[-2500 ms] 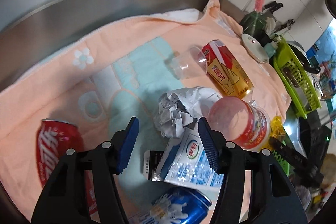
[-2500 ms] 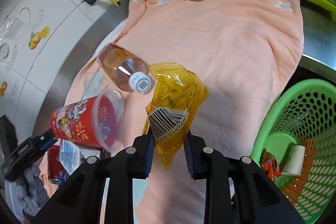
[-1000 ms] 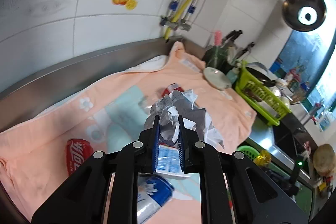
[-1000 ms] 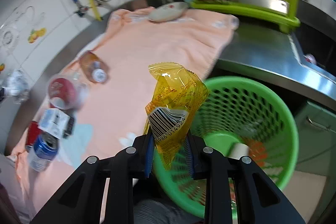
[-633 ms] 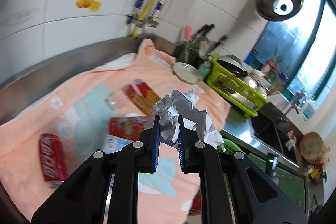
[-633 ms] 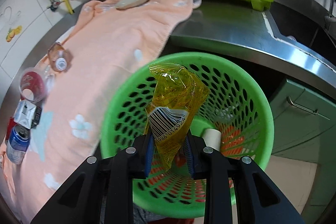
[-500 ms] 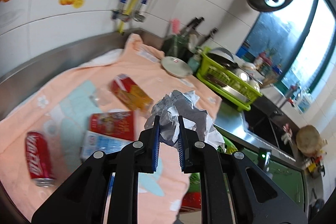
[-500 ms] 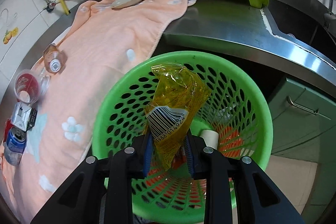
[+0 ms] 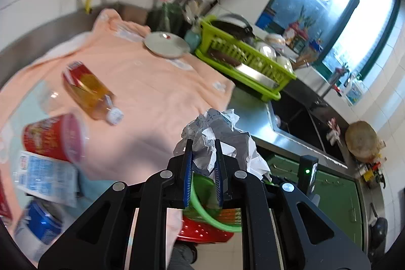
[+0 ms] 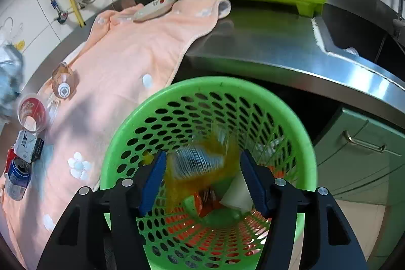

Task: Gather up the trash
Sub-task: 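Carry the crumpled foil over the green basket and release it with the left gripper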

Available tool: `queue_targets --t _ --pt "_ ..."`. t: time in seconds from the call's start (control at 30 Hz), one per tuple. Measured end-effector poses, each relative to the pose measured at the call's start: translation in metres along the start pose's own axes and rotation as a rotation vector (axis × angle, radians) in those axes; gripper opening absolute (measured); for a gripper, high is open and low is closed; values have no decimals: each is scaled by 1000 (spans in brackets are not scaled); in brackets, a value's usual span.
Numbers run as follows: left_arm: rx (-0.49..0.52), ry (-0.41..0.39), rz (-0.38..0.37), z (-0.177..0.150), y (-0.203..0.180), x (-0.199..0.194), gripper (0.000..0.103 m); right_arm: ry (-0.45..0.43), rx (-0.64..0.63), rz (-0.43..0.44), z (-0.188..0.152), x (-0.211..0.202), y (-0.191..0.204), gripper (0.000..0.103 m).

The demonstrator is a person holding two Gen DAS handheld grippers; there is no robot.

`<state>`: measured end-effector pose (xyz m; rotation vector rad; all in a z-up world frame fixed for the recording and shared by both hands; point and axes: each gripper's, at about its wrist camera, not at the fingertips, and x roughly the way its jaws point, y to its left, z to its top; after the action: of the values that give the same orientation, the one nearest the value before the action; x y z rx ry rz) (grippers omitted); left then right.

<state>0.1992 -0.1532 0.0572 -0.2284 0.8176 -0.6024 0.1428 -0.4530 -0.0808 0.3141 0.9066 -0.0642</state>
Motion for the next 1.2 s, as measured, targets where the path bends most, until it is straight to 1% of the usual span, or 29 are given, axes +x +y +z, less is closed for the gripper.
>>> queue_targets --t 0.03,0.1,0.23,0.3,0.37,0.47,0.63,0.83,1.03,1.1,1.13,1.2 --pt "2 11 -3 -1 -4 7 14 -4 -3 7 0 -2 -2 64" --pt "9 35 -14 -3 -11 20 14 -21 -4 -5 -2 -8 -8 64" --pt "22 69 -26 -8 -25 42 14 -45 10 6 -6 -22 -19 67" --pt "25 98 -39 -13 -30 56 14 -65 12 4 -10 -32 -25 68" --pt "34 129 -44 -19 -38 72 14 -82 12 5 -13 -41 -30 71" --pt "42 176 -47 -28 -46 93 14 -108 -1 -14 -20 -56 -37 73" --pt "66 275 -33 -49 -63 140 14 -133 -20 -45 -30 -72 -47 75" --pt "89 339 -15 -63 -72 178 16 -135 -20 -54 -39 -81 -58 78" --pt "83 384 -1 -71 -72 207 22 -121 -13 -51 -47 -82 -61 78" --pt "72 402 -3 -72 -69 213 34 -120 -17 -58 -49 -83 -59 78" --pt "69 401 -2 -73 -67 213 42 -120 -19 -58 -49 -83 -57 78" --pt "70 392 -6 -74 -65 212 42 -123 -21 -57 -49 -83 -55 78"
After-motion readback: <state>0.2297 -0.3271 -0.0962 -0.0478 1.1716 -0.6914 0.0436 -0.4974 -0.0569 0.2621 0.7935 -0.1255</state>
